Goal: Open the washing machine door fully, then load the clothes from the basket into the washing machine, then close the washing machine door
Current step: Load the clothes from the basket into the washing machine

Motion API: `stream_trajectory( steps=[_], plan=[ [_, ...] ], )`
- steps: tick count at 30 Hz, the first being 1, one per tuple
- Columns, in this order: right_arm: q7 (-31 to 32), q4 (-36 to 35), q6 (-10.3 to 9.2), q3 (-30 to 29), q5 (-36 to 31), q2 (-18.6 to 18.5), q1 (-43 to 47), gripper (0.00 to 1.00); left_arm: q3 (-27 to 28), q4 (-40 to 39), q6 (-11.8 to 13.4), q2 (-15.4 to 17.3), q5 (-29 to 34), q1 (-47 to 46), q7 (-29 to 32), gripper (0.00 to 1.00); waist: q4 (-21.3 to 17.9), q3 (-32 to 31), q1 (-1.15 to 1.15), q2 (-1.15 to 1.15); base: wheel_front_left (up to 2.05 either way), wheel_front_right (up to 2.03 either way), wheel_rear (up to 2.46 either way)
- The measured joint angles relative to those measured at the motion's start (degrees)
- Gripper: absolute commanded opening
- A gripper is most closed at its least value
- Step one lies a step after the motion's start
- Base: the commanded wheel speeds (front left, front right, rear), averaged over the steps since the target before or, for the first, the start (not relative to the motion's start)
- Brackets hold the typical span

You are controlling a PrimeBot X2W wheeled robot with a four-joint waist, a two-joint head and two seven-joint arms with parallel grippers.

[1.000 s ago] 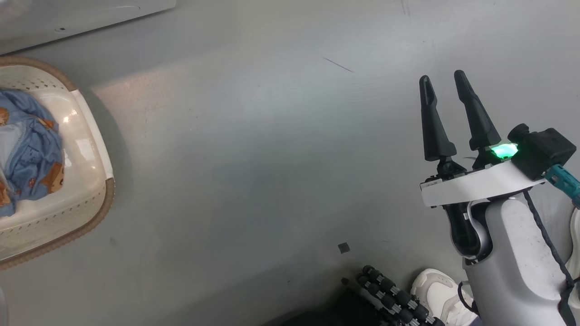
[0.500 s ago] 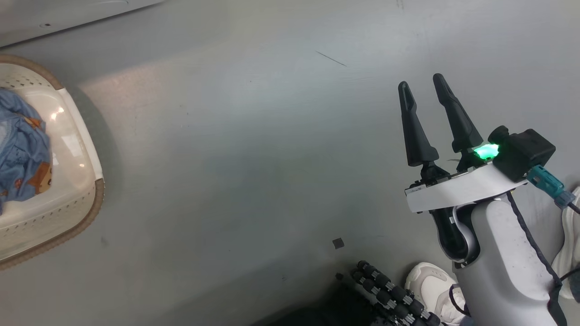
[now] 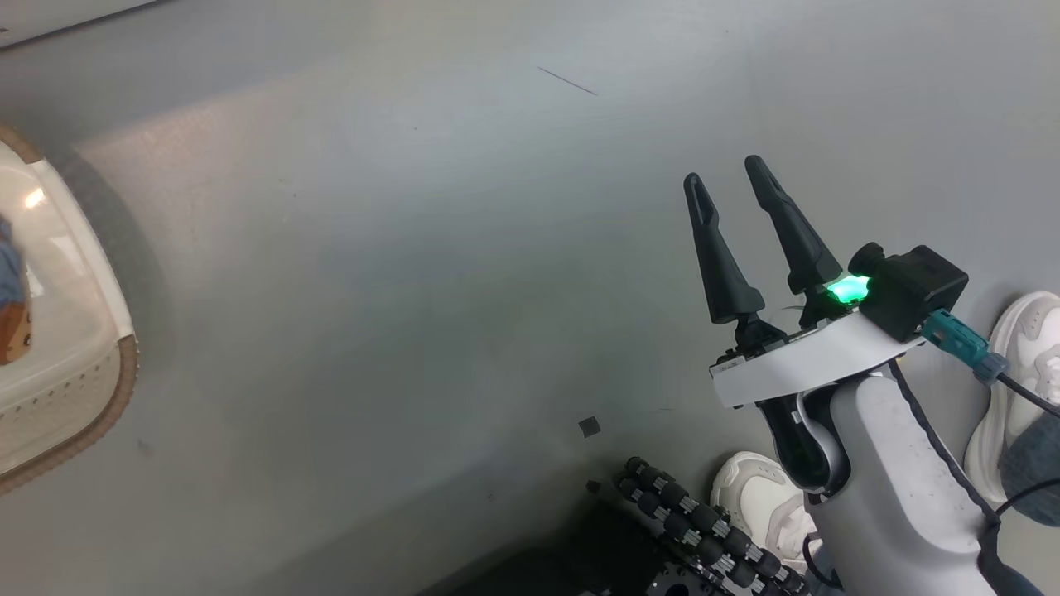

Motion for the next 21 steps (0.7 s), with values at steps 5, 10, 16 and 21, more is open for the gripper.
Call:
stream_trajectory(
  steps=[5,10,16,21],
  plan=[
    [0.0,0.11,0.0,1.55,0.7,0.19,-0.01,1.0,-0.97,0.24,-0.02,1.12,0.92,-2.26,-3.27,0.0,-1.34,0.57,0.0,0.0,0.0,0.0,0.0],
    [0.0,0.78,0.0,2.71,1.04,0.38,0.01,1.0,-0.58,1.0,-0.32,2.42,0.82,-4.17,-6.11,0.0,-2.89,1.12,0.0,0.0,0.0,0.0,0.0],
    [0.0,1.29,0.0,2.14,1.41,0.48,0.54,1.0,-1.03,5.21,-0.63,1.82,0.68,-4.14,-6.39,0.0,-3.9,1.6,0.0,0.0,0.0,0.0,0.0],
    [0.0,1.43,0.0,2.48,1.88,0.59,0.58,1.0,-1.74,8.12,-0.96,2.14,1.21,-4.25,-5.57,1.0,-3.9,1.87,0.0,0.0,0.0,0.0,0.0]
  ],
)
